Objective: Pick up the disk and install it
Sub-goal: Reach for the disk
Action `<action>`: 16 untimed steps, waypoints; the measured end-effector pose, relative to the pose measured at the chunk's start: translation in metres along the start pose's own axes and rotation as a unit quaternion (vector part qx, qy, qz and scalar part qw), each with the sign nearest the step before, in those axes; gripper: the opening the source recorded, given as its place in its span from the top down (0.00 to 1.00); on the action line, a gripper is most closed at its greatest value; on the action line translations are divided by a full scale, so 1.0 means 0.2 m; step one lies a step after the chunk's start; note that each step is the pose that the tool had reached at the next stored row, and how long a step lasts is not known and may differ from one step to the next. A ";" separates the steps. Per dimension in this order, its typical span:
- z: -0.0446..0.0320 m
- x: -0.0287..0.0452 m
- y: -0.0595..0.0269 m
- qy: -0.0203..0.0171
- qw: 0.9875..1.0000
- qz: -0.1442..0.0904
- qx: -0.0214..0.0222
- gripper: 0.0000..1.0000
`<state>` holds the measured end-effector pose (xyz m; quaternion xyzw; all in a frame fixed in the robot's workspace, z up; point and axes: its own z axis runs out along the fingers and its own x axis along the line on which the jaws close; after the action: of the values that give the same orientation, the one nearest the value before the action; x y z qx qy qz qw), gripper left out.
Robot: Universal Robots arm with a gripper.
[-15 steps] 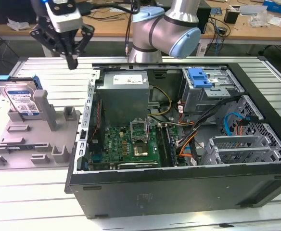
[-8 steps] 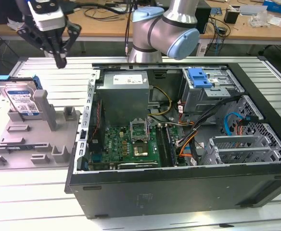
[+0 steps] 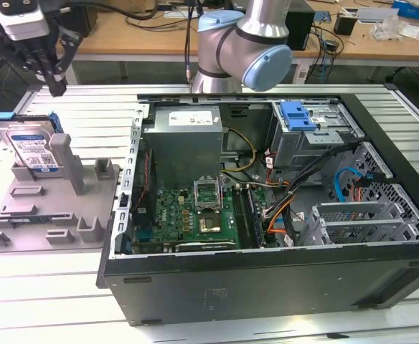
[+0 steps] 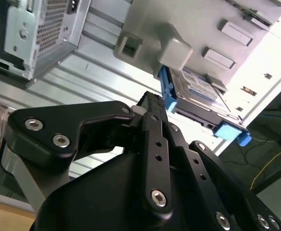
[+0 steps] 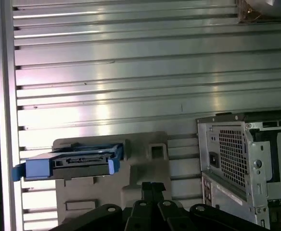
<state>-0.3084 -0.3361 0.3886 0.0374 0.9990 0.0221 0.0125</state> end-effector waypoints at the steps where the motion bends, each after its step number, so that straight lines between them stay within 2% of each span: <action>1: 0.001 0.023 0.007 0.000 1.000 0.000 0.000 0.89; 4: 0.002 0.087 0.025 0.000 1.000 0.000 0.000 0.89; 5: 0.003 0.121 0.035 0.000 1.000 0.000 0.000 0.89; 9: 0.005 0.195 0.057 0.000 1.000 0.000 0.000 0.89; 10: 0.007 0.242 0.071 0.000 1.000 0.000 0.000 0.89; 13: 0.009 0.313 0.092 0.000 1.000 0.000 0.000 0.89; 16: 0.009 0.369 0.104 0.000 1.000 0.000 0.000 0.89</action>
<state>-0.3803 -0.3097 0.3860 0.0378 0.9990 0.0221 0.0126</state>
